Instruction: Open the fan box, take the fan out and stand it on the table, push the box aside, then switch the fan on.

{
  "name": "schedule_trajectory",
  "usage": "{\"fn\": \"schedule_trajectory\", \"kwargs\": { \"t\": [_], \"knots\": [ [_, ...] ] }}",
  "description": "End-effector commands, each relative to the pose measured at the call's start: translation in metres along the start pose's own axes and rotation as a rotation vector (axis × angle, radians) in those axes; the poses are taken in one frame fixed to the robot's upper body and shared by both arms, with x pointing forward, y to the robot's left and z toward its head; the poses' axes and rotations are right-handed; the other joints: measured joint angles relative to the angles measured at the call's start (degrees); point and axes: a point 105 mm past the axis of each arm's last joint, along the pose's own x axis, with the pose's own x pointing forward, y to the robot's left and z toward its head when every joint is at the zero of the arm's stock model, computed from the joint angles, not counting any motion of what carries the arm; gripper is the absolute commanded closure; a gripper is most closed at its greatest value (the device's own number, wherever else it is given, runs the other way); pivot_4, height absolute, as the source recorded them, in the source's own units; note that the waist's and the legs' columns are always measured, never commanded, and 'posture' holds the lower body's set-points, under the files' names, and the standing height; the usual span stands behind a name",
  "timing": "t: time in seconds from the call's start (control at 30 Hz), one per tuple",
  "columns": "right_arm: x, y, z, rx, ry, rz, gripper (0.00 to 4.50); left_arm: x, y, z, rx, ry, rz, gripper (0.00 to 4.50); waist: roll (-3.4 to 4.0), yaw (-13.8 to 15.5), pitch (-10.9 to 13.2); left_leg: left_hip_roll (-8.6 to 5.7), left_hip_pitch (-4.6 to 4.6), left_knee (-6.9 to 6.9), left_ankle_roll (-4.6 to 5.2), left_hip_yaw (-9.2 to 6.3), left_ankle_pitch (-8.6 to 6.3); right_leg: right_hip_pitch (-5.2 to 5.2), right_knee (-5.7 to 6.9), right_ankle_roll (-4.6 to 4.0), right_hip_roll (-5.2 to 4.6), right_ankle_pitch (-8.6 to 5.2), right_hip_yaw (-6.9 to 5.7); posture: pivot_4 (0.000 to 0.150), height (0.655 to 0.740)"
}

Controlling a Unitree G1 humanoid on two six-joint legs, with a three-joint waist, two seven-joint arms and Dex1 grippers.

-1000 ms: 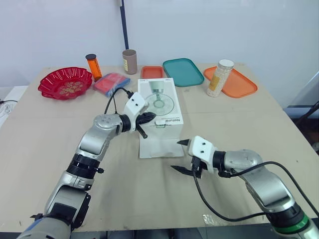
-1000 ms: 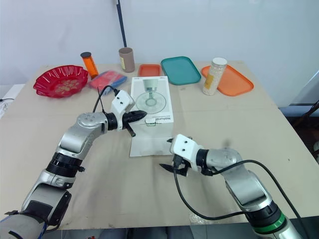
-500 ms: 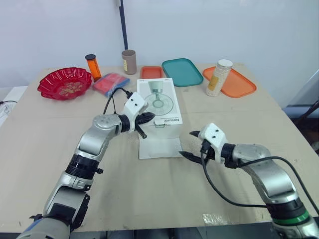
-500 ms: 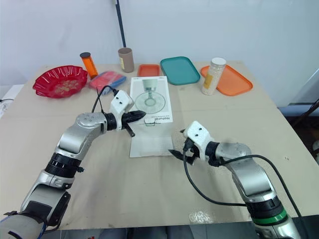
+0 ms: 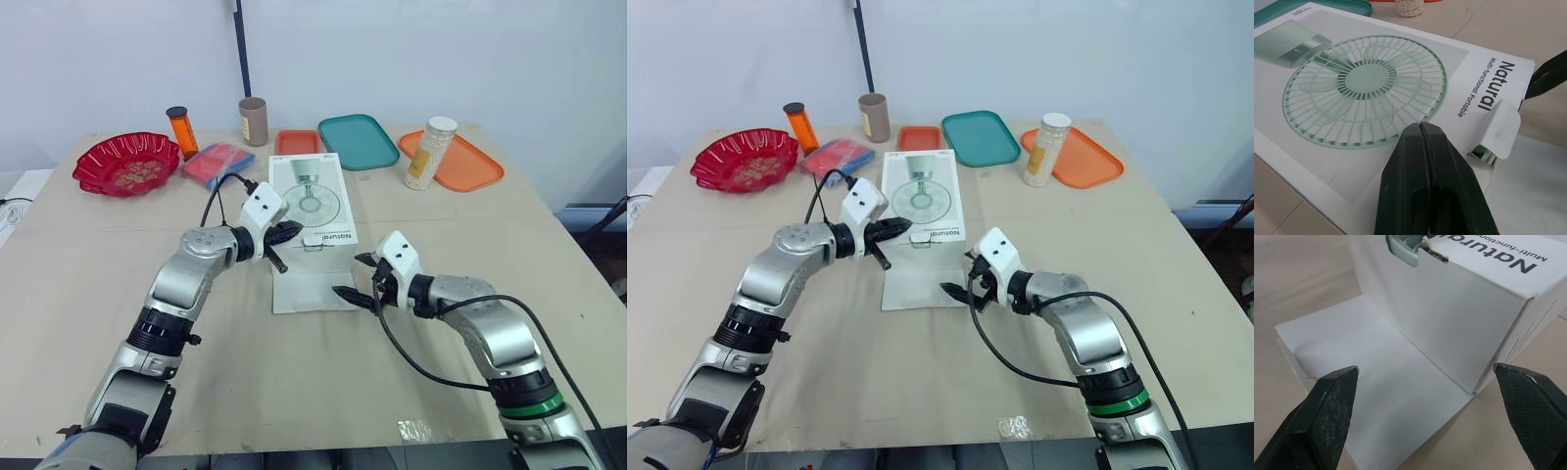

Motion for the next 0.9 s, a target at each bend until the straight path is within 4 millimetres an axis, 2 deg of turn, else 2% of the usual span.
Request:
{"fn": "schedule_trajectory", "kwargs": {
  "t": [0.03,0.27,0.43,0.63,0.77,0.9],
  "knots": [
    [-0.008,0.006,0.016,-0.030,-0.049,0.020,0.00,0.000,0.000,-0.001,-0.010,-0.002,0.011,4.45,0.00,0.03,0.00,0.00,0.00,0.00,0.00,0.00,0.00,0.01,0.00,0.00,0.00,0.00,0.00,0.150,0.7400],
    [-0.010,0.009,0.019,-0.025,-0.059,0.027,0.00,0.004,-0.004,0.001,-0.016,-0.010,0.002,4.45,0.00,0.05,0.00,-0.01,-0.01,0.01,0.00,0.00,0.00,0.01,0.00,0.00,0.00,0.00,0.00,0.150,0.7400],
    [-0.020,0.014,0.026,-0.003,-0.082,0.060,0.00,-0.001,0.001,0.007,-0.017,-0.026,0.012,4.45,0.00,0.06,0.00,-0.01,-0.01,0.01,0.00,0.00,0.00,0.00,0.00,0.00,0.00,0.00,0.00,0.150,0.7400],
    [-0.029,0.025,0.027,-0.005,-0.074,0.101,0.00,-0.029,0.027,0.030,0.006,-0.089,0.087,4.45,-0.01,-0.05,0.02,0.01,-0.01,0.00,0.02,0.00,-0.01,-0.02,0.00,0.00,0.02,0.00,0.00,0.150,0.7400],
    [-0.035,0.030,0.034,0.004,-0.096,0.127,0.00,-0.055,0.034,0.044,0.024,-0.155,0.119,4.45,-0.03,0.03,0.03,0.02,-0.08,0.01,0.02,-0.02,-0.01,-0.04,-0.01,0.00,0.01,0.00,-0.02,0.150,0.7400],
    [-0.037,0.032,0.041,0.013,-0.120,0.146,0.00,-0.065,0.034,0.039,0.022,-0.140,0.138,4.45,-0.03,0.07,0.03,0.02,-0.07,0.01,0.02,-0.03,-0.01,-0.04,-0.02,0.01,0.00,0.00,-0.02,0.150,0.7400]
  ]
}}
